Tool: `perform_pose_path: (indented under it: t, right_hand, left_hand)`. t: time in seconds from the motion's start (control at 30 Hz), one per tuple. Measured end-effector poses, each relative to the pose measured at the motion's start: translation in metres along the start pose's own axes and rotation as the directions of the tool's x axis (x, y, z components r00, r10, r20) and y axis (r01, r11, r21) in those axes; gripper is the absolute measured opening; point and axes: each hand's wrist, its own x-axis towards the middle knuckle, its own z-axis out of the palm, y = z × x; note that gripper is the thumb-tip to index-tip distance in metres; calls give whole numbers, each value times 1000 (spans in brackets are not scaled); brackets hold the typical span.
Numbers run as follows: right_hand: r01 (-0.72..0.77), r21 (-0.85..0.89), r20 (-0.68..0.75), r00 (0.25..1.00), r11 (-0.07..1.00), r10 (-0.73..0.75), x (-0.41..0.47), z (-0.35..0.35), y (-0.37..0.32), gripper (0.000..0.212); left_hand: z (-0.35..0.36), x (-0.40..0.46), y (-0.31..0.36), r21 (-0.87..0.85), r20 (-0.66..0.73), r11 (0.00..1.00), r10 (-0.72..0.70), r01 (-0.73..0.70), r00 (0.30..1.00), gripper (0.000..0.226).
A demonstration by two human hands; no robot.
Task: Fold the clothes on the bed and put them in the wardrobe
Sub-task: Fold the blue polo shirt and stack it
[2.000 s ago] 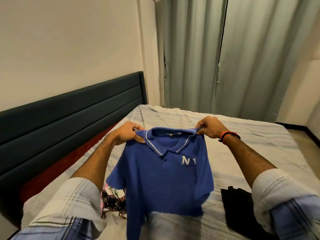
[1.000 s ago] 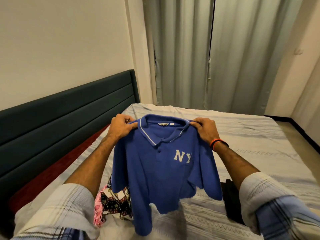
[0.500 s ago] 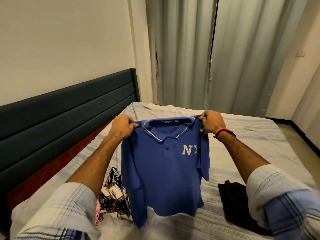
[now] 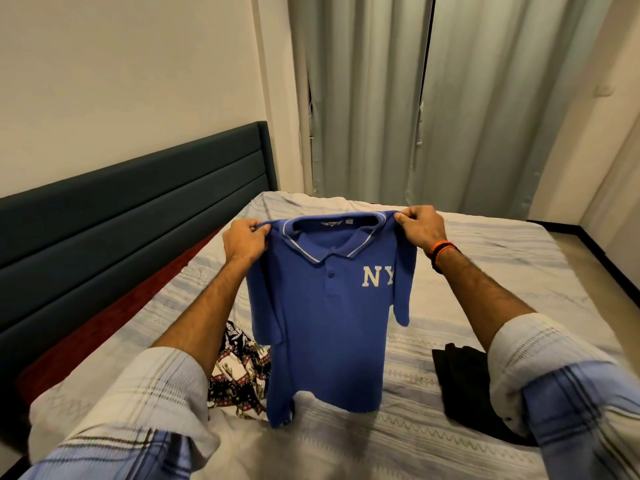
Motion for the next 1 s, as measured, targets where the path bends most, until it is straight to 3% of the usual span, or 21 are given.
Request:
perform_pose_path:
  t: [0.27,0.73,0.87,1.0]
  right_hand:
    - [69,-104,-32,997,992,-72,-4,-4,5,22]
    - [95,-44,-78,992,995,-98,-7,-13,14,20]
    - [104,-56,-19,994,993,-105,0,-20,25,25]
    - [136,-39,169,977,990,-127,8,-32,32,35]
  left_hand:
    - [2,-13,5,225,-34,967,127,-116,991,23]
    - [12,-10,6,192,-65,968,180,-165,982,22]
    - [9,-3,2,191,7,965,184,-182,983,32]
    - [5,4,-1,108,96,979,161,-171,982,31]
